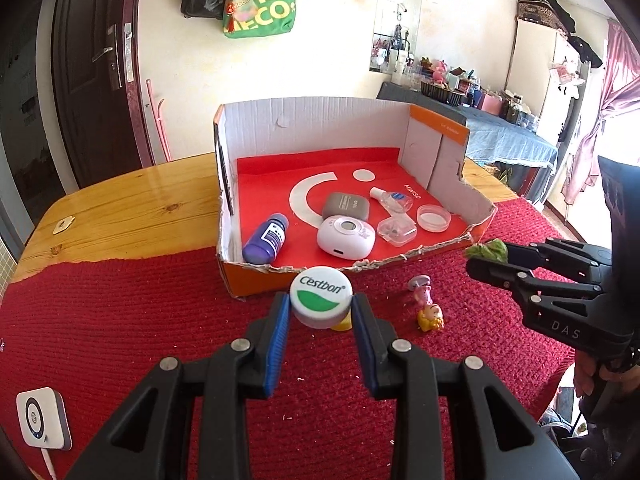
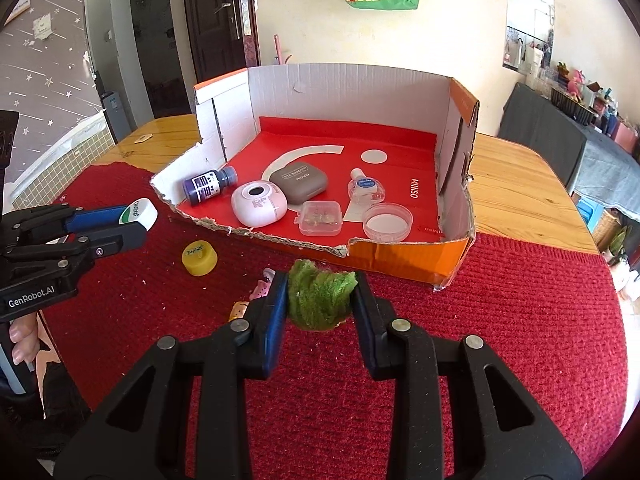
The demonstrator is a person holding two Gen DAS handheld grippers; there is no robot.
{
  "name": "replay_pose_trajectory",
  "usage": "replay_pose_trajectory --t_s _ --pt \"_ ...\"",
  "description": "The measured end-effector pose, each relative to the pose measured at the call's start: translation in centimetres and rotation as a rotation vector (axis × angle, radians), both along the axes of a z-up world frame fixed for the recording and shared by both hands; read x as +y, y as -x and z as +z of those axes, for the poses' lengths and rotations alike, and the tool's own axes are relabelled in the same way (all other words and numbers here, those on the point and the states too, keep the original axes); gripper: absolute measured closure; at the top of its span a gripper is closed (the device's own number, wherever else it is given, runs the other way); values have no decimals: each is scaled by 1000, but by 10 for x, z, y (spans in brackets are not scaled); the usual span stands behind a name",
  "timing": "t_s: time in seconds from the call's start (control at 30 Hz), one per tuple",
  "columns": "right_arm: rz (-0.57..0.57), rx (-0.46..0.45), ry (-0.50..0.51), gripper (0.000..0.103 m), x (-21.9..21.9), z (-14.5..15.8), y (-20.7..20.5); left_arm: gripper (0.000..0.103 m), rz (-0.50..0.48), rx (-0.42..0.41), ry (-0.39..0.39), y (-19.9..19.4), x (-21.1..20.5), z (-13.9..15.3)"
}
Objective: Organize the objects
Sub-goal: 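Close the left tool on the white cap while the right tool grips the green sponge, then carry the white cap and green sponge up over the box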
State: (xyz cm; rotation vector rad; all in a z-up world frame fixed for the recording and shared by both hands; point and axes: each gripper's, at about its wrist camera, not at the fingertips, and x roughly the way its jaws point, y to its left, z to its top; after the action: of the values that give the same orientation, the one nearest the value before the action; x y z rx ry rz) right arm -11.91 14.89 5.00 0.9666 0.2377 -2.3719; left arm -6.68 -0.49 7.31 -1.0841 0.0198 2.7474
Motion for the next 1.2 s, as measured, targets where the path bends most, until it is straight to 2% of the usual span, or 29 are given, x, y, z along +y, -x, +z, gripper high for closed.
replay_pose_trajectory --t_s 0.8,1.03,1.2 --pt "4 20 29 73 9 10 -10 70 -9 13 -1 -7 7 8" --pt "1 59 32 73 1 43 16 70 -50 3 57 42 13 26" --pt "-23 80 -94 73 -24 58 59 70 -89 -48 132 89 18 27"
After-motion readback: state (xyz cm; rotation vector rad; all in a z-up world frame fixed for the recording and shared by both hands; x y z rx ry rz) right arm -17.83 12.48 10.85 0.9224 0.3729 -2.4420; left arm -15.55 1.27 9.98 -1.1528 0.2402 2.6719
